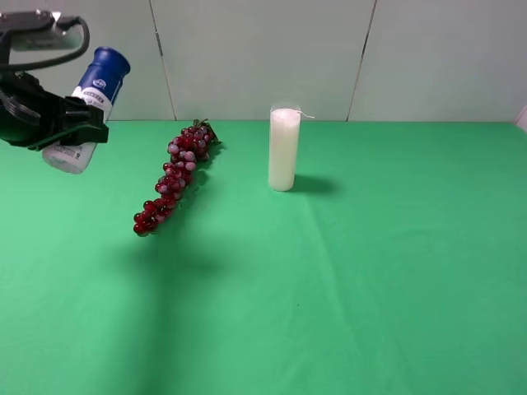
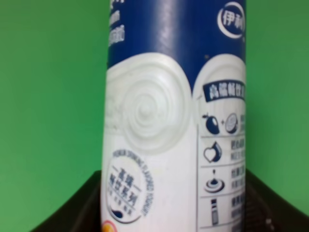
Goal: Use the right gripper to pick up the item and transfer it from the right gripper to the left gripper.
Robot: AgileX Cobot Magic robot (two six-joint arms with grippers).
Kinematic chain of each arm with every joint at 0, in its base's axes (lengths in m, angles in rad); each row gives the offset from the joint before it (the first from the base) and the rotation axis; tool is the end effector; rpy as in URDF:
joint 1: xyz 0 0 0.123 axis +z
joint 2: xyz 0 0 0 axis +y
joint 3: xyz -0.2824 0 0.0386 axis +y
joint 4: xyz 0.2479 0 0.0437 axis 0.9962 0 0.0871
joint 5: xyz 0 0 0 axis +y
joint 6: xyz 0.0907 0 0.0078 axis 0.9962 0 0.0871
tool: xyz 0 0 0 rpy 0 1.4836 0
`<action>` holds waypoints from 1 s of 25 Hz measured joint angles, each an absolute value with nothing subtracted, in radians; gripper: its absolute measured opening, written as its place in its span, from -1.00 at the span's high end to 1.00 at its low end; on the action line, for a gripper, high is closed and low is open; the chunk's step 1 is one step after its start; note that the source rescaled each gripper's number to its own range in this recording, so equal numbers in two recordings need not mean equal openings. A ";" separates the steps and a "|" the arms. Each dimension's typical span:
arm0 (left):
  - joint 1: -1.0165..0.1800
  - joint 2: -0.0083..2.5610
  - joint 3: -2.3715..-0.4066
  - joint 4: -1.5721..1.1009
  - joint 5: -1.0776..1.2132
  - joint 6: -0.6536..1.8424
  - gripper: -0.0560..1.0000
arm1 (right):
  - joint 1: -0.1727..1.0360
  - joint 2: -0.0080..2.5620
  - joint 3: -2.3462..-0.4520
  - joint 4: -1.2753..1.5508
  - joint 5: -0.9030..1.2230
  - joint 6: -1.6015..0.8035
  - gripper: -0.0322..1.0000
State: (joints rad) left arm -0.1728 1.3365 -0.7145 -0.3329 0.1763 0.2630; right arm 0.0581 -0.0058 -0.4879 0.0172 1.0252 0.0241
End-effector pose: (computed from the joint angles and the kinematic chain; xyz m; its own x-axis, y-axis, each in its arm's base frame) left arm 0.2634 -0.0513 0.2390 -0.6485 0.0472 -0.7598 0.1730 0.9811 -0.0866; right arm -0.0030 0.0012 0.2767 -0.4312 0.0080 -0.9022 -0.0571 0.9977 0.0361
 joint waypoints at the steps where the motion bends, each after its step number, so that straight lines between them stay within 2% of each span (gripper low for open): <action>1: -0.169 1.355 -0.712 -0.333 0.170 0.262 0.89 | 0.058 -0.006 -0.488 0.017 1.025 0.024 -1.00; 14: -0.161 1.669 -0.709 -0.333 0.126 0.260 0.89 | 0.058 -0.006 -0.488 0.017 1.025 0.024 -1.00; 25: -0.112 1.684 -0.618 -0.334 -0.023 0.214 0.89 | 0.058 -0.006 -0.488 0.017 1.025 0.024 -1.00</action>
State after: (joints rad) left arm -0.1120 1.6838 -0.6181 -0.3338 -0.0229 0.2144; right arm 0.0581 -0.0058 -0.4879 0.0172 1.0252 0.0241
